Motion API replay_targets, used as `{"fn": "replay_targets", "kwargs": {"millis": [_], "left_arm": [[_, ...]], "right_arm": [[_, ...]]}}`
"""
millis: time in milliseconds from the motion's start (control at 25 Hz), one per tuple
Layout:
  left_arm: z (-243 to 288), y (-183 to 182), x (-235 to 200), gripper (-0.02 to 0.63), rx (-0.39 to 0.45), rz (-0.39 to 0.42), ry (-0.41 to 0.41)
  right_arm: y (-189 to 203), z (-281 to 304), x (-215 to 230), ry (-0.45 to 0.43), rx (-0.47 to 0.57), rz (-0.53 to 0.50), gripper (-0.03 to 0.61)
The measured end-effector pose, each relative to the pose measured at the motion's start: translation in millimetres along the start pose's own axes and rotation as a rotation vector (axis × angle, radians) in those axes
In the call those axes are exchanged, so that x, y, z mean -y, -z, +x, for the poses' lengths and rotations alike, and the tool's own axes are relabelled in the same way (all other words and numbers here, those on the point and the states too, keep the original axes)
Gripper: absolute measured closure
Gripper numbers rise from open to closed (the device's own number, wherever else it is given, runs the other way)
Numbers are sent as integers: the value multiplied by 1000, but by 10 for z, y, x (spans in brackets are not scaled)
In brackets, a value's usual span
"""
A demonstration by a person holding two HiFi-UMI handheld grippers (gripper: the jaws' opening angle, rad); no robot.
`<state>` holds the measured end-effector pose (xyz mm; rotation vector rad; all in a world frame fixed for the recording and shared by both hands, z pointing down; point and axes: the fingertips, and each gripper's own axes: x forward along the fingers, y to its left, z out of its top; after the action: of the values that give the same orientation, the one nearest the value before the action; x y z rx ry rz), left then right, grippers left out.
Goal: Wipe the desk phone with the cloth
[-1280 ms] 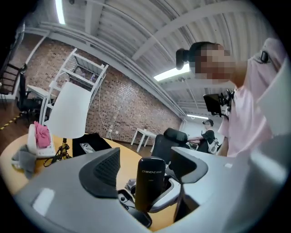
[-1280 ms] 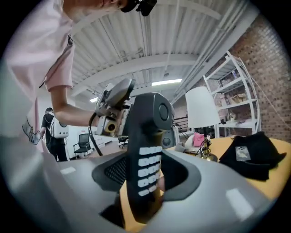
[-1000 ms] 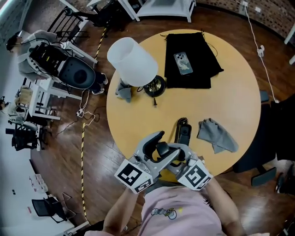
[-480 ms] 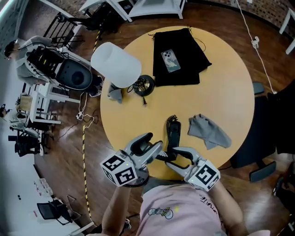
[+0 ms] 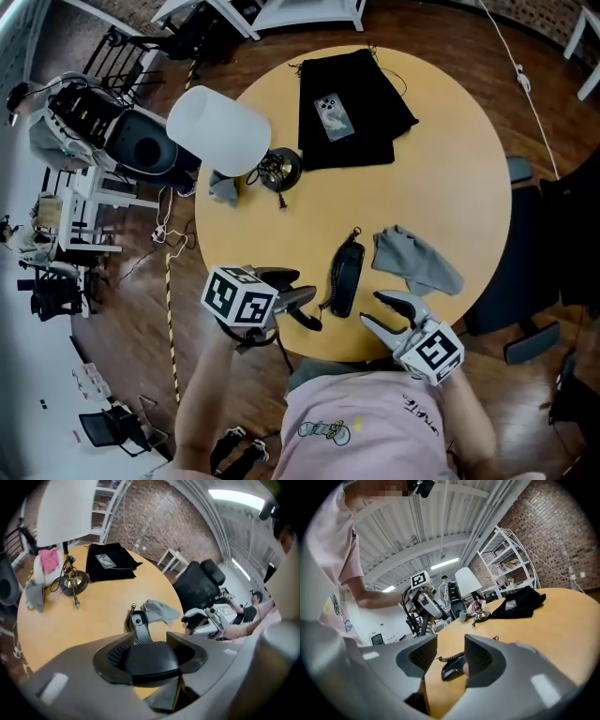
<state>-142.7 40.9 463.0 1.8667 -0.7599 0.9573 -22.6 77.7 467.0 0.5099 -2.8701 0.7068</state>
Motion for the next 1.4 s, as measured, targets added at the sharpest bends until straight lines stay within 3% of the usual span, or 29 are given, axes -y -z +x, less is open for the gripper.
{"fn": "replay_targets", "kwargs": {"millis": [160,240,400,600,720,840,920,1000,1120,1200,1280,1320,1360,1400], "left_arm": [[-205,-112,-226,390,-158,225,-211],[-353,-242,-409,390,-179,253,-264],[-104,-127,-362,390,-250,132,-97],[667,62,-42,389,-364,134,-6],[1044,-78,42,390,-393,123,-1],[1331,-161,-26,389,-431,115,-58],[1439,-144,-99,388,-455,113,-87],[1486,-110,-151,388,-472,102,-100],[1499,-242,-204,388,-472,79,-93],[1522,-454,-277,388,-458,56,-81],[1553,-596,-333,388,-436,22,-65],[1554,-616,-335,389,-422,2,-56],[1537,-617,-323,390,-408,-16,-48],[1504,-618,-308,388,-394,-31,-42]], "right_arm": [[80,-38,119,58,-32,-15,396],[121,-67,204,88,-33,-6,396],[303,-127,334,132,-61,20,400],[364,-104,403,159,-70,40,407],[379,-108,452,172,-70,65,414],[390,-145,512,199,-56,75,420],[387,-196,586,263,-69,5,422],[406,-266,750,389,-160,-200,409],[424,-251,1255,545,-330,-489,266],[406,-95,1753,580,-392,-533,225],[503,70,2229,617,-465,-511,213],[579,117,2386,635,-486,-478,231],[636,137,2461,641,-492,-432,346],[662,138,2461,627,-494,-389,556]]}}
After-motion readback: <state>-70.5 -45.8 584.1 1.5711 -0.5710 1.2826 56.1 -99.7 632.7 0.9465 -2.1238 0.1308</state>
